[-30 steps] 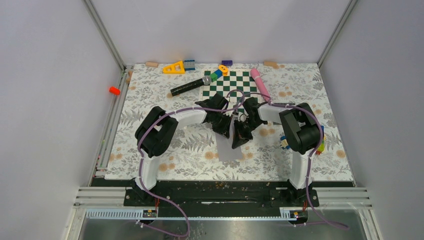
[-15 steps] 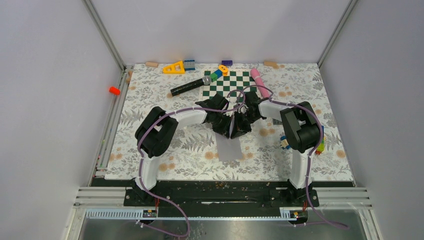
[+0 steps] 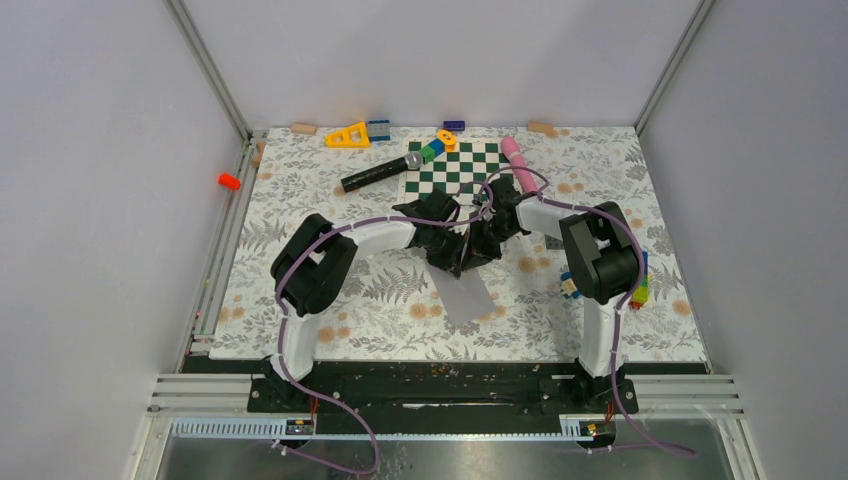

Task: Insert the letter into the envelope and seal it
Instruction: Seal the envelope flap on the envelope.

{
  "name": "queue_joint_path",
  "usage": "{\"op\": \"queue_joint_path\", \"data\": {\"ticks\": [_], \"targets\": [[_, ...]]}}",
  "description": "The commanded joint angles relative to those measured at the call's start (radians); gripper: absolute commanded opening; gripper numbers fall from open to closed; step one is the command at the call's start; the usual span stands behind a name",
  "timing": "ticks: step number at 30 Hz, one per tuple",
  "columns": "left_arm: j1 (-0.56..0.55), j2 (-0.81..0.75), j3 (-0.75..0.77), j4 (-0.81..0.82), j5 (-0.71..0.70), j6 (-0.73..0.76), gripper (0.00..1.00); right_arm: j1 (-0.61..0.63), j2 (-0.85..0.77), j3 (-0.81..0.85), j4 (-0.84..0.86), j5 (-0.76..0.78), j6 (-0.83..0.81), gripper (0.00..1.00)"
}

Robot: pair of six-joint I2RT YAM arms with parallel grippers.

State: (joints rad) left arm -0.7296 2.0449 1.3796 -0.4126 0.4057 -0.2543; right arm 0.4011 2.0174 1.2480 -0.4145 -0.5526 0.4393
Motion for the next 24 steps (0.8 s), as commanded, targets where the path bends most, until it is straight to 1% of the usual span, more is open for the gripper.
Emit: {"op": "queue_joint_path", "data": {"ticks": [1, 6, 11, 18, 24], "targets": [[-0.016, 0.000, -0.020, -0.033, -0.051, 0.021, 0.00, -0.007, 0.003, 0.004, 0.004, 0.080, 0.011, 0.00], [-0.007, 0.002, -0.021, -0.024, -0.060, 0.006, 0.00, -0.007, -0.043, -0.067, -0.012, 0.017, -0.060, 0.00], [0.005, 0.022, -0.012, -0.016, -0.048, -0.009, 0.00, -0.007, -0.063, -0.130, -0.033, 0.041, -0.114, 0.00], [0.018, 0.024, 0.002, 0.002, -0.021, -0.022, 0.00, -0.004, -0.050, -0.106, -0.056, 0.062, -0.117, 0.00], [0.053, 0.058, 0.073, -0.009, 0.001, -0.050, 0.02, -0.004, -0.052, -0.117, -0.060, 0.083, -0.131, 0.00]]}}
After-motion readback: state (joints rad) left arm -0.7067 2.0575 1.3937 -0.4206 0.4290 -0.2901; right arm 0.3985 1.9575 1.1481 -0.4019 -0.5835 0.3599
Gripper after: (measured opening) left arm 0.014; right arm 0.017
